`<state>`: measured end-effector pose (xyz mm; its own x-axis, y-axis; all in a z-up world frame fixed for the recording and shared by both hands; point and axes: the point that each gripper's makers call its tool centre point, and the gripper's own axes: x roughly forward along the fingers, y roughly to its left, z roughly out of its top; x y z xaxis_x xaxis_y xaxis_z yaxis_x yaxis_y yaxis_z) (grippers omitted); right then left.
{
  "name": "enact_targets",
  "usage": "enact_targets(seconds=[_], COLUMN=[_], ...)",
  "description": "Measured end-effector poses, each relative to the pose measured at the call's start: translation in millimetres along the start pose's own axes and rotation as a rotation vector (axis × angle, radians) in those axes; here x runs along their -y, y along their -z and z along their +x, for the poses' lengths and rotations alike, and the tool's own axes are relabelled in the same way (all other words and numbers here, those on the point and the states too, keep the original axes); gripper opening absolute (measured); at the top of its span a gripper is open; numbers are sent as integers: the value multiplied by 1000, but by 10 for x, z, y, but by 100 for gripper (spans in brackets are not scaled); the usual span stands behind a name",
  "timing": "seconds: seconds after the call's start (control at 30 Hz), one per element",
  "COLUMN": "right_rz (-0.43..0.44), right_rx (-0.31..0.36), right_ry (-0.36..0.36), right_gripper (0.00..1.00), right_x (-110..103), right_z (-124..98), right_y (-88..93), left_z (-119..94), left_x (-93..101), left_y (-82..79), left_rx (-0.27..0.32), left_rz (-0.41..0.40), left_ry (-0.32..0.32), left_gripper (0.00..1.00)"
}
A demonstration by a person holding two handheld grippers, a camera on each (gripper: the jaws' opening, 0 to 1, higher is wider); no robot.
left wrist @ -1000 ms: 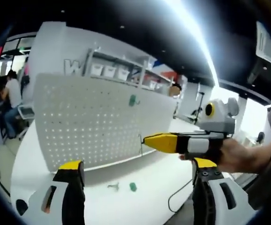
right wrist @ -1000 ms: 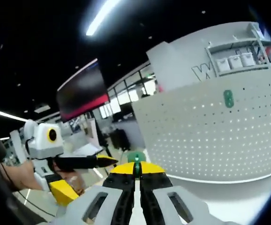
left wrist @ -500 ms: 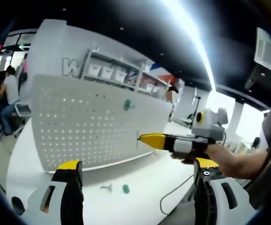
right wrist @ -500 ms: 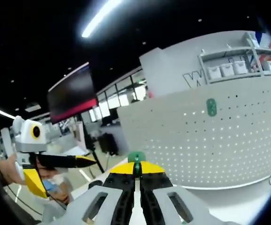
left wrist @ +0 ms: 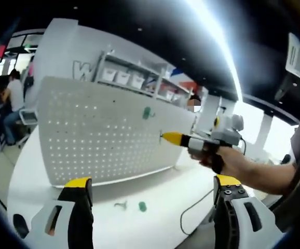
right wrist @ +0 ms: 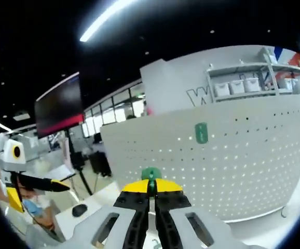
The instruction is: Insert the hook assembly into the mounting plate slot until the hook locks in place.
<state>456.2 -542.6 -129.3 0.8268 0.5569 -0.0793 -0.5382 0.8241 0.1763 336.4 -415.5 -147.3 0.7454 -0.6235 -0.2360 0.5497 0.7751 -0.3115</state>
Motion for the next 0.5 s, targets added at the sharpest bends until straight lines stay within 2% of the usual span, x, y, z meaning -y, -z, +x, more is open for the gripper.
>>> enact_targets(seconds=[0.17, 0.3, 0.5], right_rz=[-20, 34, 6], right_rx=[43, 66, 95], right_ry=[71, 131, 192], right_gripper=[0, 0, 0], right_x=[268, 517, 714], right_z=[49, 125, 198], right_y=[-145, -169, -275], left_z=[8, 57, 82], left_x=[-34, -59, -62], left_y=[18, 58, 32], left_rx=[-5, -17, -9], left_rz=[-3, -10, -8], left_ry=[-6, -5, -6], left_gripper=[97, 98, 97])
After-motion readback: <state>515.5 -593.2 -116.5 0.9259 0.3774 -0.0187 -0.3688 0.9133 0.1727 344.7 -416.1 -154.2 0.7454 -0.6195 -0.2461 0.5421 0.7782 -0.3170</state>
